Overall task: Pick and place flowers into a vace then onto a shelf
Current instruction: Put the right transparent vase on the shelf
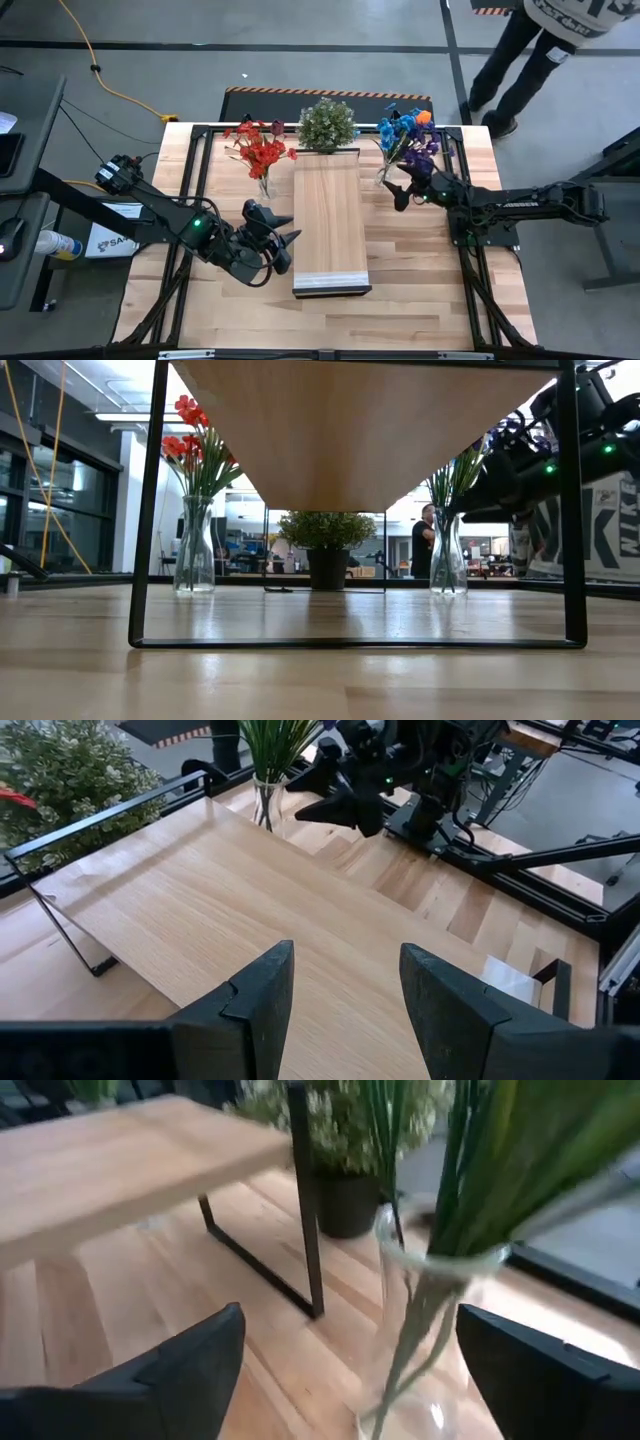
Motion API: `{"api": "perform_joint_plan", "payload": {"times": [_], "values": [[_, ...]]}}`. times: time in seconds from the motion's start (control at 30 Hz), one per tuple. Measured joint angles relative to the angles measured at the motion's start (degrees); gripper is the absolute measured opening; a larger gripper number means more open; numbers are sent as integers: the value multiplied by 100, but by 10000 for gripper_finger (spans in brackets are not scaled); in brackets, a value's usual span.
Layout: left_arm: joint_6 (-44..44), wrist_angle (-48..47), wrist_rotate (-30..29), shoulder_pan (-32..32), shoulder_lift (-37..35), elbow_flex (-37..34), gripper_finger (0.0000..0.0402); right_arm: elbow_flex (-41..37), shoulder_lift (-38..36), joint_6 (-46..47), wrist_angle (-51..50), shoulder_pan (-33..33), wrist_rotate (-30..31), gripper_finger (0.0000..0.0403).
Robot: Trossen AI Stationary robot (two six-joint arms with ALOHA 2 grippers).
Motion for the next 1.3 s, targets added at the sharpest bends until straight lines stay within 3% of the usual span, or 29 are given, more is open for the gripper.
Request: {"api": "perform_joint_plan", "payload": {"times": [0.5, 0.8, 1.3], "values": [[0, -8, 5, 0, 0, 1, 215, 0, 0, -157, 276, 1, -628, 367], [0, -27, 12, 0, 0, 0, 215, 0, 0, -59, -44, -2, 166, 367], [0, -66, 0, 0, 0, 0, 215, 0, 11, 148, 1, -4, 429, 367]]}}
